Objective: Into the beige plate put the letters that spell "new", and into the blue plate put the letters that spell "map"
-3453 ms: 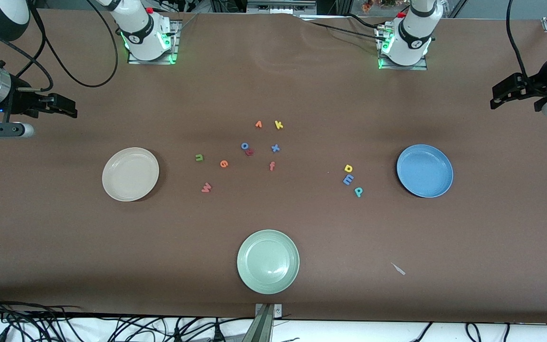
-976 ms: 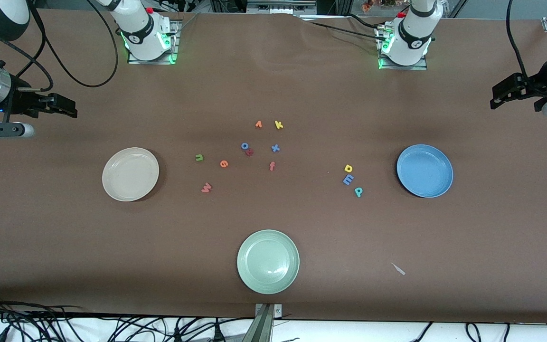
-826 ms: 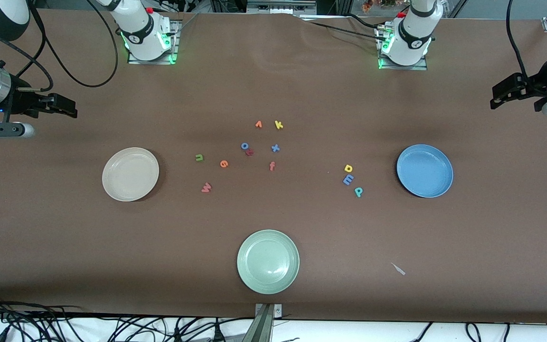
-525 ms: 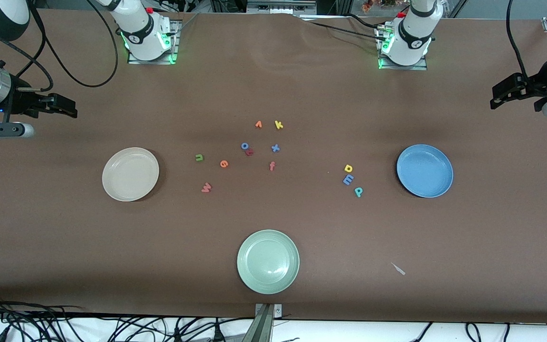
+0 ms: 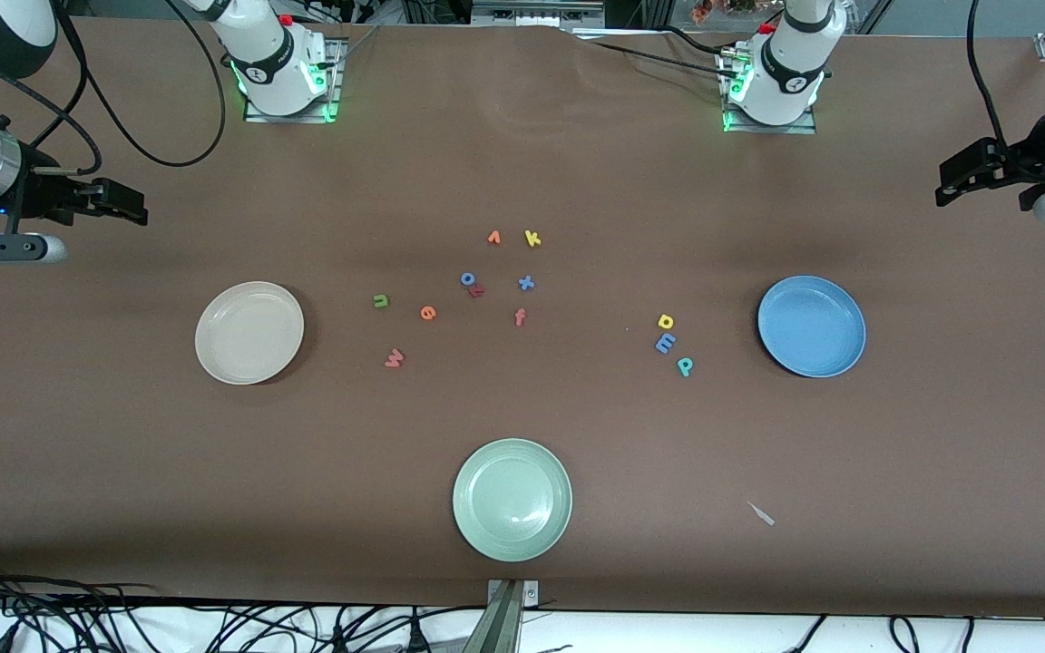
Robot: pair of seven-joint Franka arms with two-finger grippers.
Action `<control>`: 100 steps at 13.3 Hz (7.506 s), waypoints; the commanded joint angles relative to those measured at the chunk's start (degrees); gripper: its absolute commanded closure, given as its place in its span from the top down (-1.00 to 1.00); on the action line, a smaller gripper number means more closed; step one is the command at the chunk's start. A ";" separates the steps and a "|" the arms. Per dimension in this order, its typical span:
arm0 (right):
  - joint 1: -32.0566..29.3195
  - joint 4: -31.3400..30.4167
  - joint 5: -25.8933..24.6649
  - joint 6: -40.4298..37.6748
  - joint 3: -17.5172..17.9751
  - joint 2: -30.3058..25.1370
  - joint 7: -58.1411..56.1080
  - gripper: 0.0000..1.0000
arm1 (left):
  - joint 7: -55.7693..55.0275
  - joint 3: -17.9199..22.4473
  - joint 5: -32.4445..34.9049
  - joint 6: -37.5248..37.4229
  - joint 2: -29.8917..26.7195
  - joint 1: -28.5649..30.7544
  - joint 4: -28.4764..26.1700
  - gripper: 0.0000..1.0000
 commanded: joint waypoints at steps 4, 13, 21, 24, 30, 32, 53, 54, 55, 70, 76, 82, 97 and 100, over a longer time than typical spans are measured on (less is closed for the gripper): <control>0.05 1.09 0.74 -0.87 -0.15 0.23 0.54 1.00 | 0.50 -0.33 -1.47 -0.94 0.36 -0.14 -0.88 1.00; 0.05 1.09 0.74 -0.87 -0.15 0.23 0.54 1.00 | 1.03 -0.51 -1.20 7.74 15.10 -2.95 -5.54 1.00; 0.13 1.09 0.74 -0.87 -0.15 0.23 0.54 1.00 | -0.81 -0.51 -8.67 37.87 18.72 -9.26 -23.02 1.00; 0.05 1.09 0.74 -0.87 -0.15 0.23 0.54 1.00 | -7.91 -0.51 -11.12 46.75 19.60 -14.36 -26.72 1.00; 0.05 1.09 0.74 -0.87 -0.15 0.23 0.54 1.00 | -15.58 -0.33 -11.49 64.96 28.56 -22.81 -29.19 1.00; 0.13 1.09 0.74 -0.87 -0.07 0.23 1.06 1.00 | -15.67 -0.07 -11.40 65.06 29.01 -23.16 -29.28 1.00; 14.36 -15.40 6.01 32.57 4.07 9.20 10.03 1.00 | -15.23 2.66 -9.29 60.95 27.45 -25.19 -29.81 -0.60; 14.72 -19.17 6.01 37.93 3.98 9.20 10.64 1.00 | -15.23 2.57 -9.20 58.15 24.90 -23.01 -29.81 -0.59; 14.90 -23.13 6.01 43.72 4.06 9.20 11.08 1.00 | -14.97 2.57 -9.20 54.64 22.09 -20.47 -29.81 -0.58; 20.70 -34.24 6.10 70.68 4.24 21.50 17.59 0.91 | -1.08 2.48 -2.08 50.12 13.63 -4.79 -37.28 0.67; 21.49 -34.07 6.28 70.59 4.42 22.38 19.26 0.43 | -3.27 0.99 -5.59 58.99 20.64 -10.67 -31.93 0.67; 21.58 -33.98 6.28 70.59 4.42 22.56 19.26 -0.06 | -14.33 1.25 -7.27 59.00 31.98 -17.35 -19.81 0.66; 21.05 -25.74 6.80 55.17 3.02 20.80 20.49 -0.47 | -17.60 1.78 -6.92 63.92 36.83 -21.06 -18.56 0.10; 21.05 -19.14 6.63 43.29 -2.16 20.71 16.21 -0.46 | -17.51 1.69 -6.83 63.92 36.83 -21.06 -18.82 0.03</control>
